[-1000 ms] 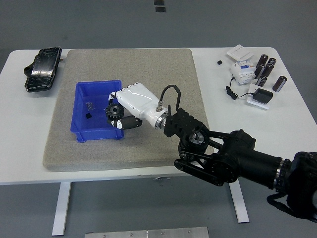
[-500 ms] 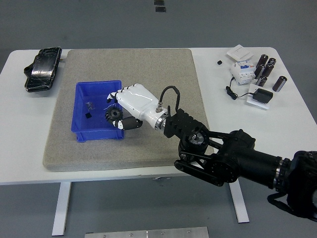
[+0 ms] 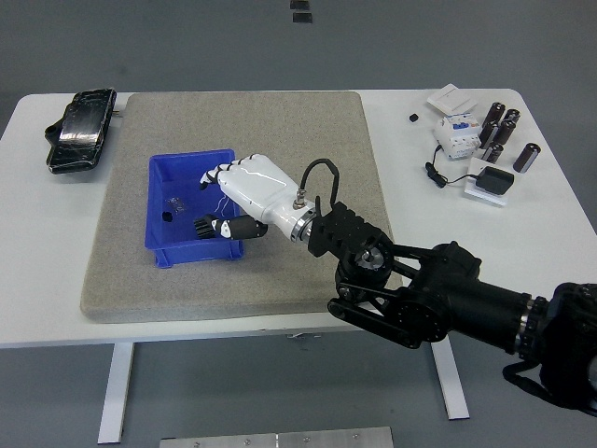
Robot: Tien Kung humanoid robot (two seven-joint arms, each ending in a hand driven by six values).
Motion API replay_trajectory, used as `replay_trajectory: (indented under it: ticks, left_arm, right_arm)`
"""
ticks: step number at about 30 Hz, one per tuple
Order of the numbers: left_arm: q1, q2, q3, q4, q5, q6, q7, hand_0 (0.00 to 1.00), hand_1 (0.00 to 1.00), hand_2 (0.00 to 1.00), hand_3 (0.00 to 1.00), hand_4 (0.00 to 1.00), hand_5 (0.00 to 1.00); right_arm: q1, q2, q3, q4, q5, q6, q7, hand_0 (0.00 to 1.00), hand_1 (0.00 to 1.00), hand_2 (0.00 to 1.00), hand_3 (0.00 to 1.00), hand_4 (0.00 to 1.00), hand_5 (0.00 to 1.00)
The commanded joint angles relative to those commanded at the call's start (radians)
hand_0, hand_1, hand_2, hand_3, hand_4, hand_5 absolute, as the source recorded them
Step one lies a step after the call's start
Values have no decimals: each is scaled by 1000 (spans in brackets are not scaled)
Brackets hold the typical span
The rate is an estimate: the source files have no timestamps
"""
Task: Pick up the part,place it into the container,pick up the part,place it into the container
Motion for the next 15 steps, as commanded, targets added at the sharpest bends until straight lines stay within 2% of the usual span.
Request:
replay_trajectory:
  ticks: [3, 5, 9, 11, 12, 15]
  left_arm:
    - [0, -2, 2, 0, -2, 0, 0, 667, 645, 640, 552, 692, 465]
    - [2, -3, 3, 0, -4, 0, -1, 667, 645, 640, 552, 694, 466]
    - [4, -6, 5, 0, -6, 0, -1, 667, 645, 640, 552, 694, 466]
    - [5, -7, 4, 0, -6, 0, -2, 667, 645, 640, 552, 694, 466]
    - [6, -8, 4, 0, -6, 0, -2, 667, 645, 641, 552, 694, 466]
    - [7, -10, 3, 0, -5, 0, -2, 667, 645, 641, 552, 694, 466]
  right_arm:
    - [-6, 0, 41, -11, 0, 1, 2, 544, 660, 727, 705, 647, 410]
    - [-13, 0, 77, -31, 2, 3, 3, 512, 649, 723, 706, 654, 407]
    - [-31, 0, 121, -75, 13, 13, 2, 512, 649, 723, 706, 654, 407]
    - [-43, -1, 122, -93, 23, 20, 0, 512, 649, 723, 706, 654, 407]
    - [-48, -3, 119, -100, 27, 24, -1, 459, 621, 726, 707, 659, 402]
    - [-70, -18, 106, -118, 34, 34, -4, 459, 621, 726, 707, 659, 402]
